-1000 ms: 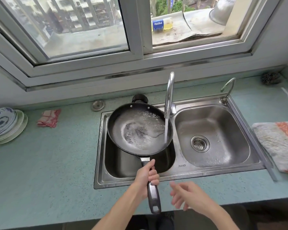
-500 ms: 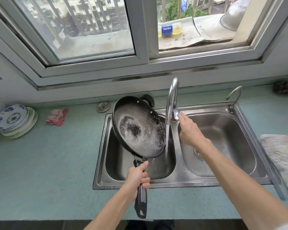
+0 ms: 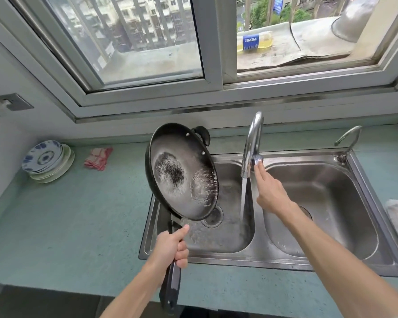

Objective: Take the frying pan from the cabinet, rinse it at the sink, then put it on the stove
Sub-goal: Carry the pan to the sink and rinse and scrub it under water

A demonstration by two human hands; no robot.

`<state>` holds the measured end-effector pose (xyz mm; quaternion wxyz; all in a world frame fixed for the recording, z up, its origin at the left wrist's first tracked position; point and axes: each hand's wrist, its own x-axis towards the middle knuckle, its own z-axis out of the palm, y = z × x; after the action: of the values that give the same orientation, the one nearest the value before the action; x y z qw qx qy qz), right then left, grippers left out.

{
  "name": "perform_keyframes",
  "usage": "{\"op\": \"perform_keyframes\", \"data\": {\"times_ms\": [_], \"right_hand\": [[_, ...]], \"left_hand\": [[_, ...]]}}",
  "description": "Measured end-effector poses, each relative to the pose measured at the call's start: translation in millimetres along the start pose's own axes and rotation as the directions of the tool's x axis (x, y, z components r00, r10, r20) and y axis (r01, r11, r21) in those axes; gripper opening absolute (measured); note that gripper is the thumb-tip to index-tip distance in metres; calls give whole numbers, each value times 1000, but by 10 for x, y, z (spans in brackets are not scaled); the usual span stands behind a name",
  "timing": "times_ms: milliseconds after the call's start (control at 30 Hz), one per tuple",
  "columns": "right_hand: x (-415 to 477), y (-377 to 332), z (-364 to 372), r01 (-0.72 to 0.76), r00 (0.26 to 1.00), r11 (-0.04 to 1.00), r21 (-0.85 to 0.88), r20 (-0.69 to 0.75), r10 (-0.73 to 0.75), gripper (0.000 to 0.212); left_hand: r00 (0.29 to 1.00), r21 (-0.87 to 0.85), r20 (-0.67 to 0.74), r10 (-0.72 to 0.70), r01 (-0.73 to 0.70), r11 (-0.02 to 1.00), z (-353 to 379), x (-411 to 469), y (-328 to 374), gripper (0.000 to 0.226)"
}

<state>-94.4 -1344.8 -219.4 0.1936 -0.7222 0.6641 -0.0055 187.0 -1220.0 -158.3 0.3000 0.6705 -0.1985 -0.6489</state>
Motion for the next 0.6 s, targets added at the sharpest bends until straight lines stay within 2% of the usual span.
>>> {"op": "perform_keyframes", "data": {"times_ms": [200, 367, 467, 533, 600], "right_hand": [[-40, 81, 161, 10, 998, 998, -69, 67, -6, 90], [-86, 15, 153, -24, 996, 1000, 8, 85, 23, 80], [-326, -135, 189, -69, 997, 961, 268, 4, 71, 65], [-648, -284, 258, -90, 995, 857, 507, 10, 98, 58], [-1001, -462, 321, -94, 995, 719, 689, 77, 56, 45]], "left_hand": [[999, 9, -20, 42, -42, 999, 18, -10, 74, 47], [998, 50, -15, 60, -59, 997, 36, -42, 52, 44], [996, 118, -29, 83, -79, 990, 25, -81, 26, 40], [994, 157, -35, 106, -100, 983, 19, -97, 16, 38], [989, 193, -56, 138, -125, 973, 38, -115, 19, 33]]}}
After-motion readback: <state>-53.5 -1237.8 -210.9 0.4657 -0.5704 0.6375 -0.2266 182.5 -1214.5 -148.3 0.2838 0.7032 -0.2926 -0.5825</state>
